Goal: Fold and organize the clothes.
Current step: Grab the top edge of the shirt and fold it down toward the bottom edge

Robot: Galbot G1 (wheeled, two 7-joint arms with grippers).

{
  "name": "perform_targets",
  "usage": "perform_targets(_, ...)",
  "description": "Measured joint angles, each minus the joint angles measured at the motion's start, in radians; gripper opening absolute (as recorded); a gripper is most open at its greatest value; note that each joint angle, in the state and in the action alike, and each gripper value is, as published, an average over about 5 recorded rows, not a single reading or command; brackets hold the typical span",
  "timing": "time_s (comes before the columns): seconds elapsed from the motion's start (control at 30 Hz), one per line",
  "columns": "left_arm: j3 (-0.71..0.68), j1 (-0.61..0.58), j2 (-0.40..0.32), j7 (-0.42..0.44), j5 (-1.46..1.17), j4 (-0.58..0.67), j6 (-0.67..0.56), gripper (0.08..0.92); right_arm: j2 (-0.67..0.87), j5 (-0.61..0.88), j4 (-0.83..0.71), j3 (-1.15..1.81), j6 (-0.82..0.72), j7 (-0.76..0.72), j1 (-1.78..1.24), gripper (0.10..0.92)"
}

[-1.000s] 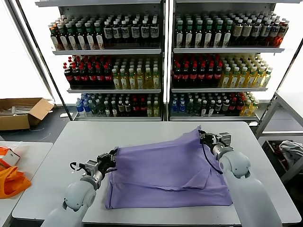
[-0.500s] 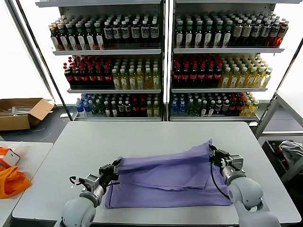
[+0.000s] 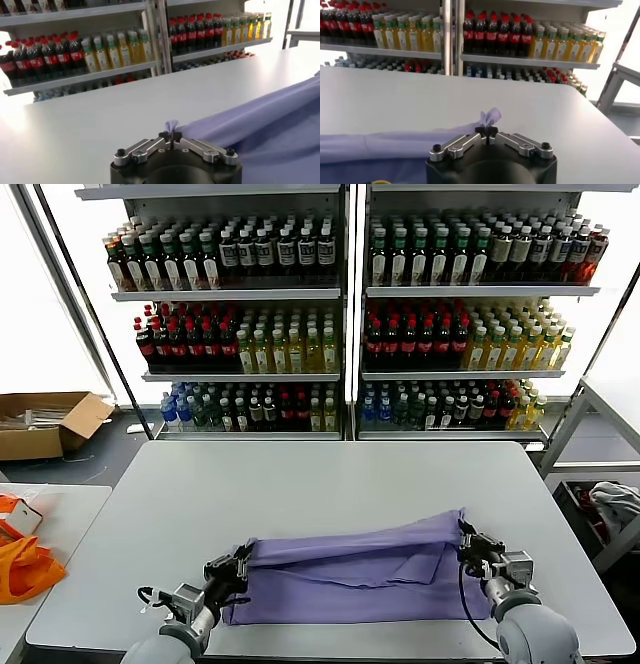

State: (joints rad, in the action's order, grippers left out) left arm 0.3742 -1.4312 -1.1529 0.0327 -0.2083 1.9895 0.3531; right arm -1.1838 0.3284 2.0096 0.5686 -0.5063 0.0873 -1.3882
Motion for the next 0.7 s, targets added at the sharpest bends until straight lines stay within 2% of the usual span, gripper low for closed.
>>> perform_targets(0.43, 0.016, -0.046, -0.021, 0.012, 0.046, 0.004, -0.016, 0.09, -0.008, -0.024, 0.023, 0.001, 0.002, 0.021, -0.061, 0.107)
perform_targets(0.53, 0.015, -0.05, -0.029, 0.011, 0.057, 0.0, -0.02, 0.14, -0.012, -0.03, 0.017, -0.002, 0.006, 0.027, -0.069, 0.107)
perform_targets(0.7, 0.011, -0.051, -0.042, 0.01, 0.071, -0.006, -0.024, 0.286, -0.021, -0.042, 0.008, -0.01, 0.014, 0.038, -0.086, 0.107)
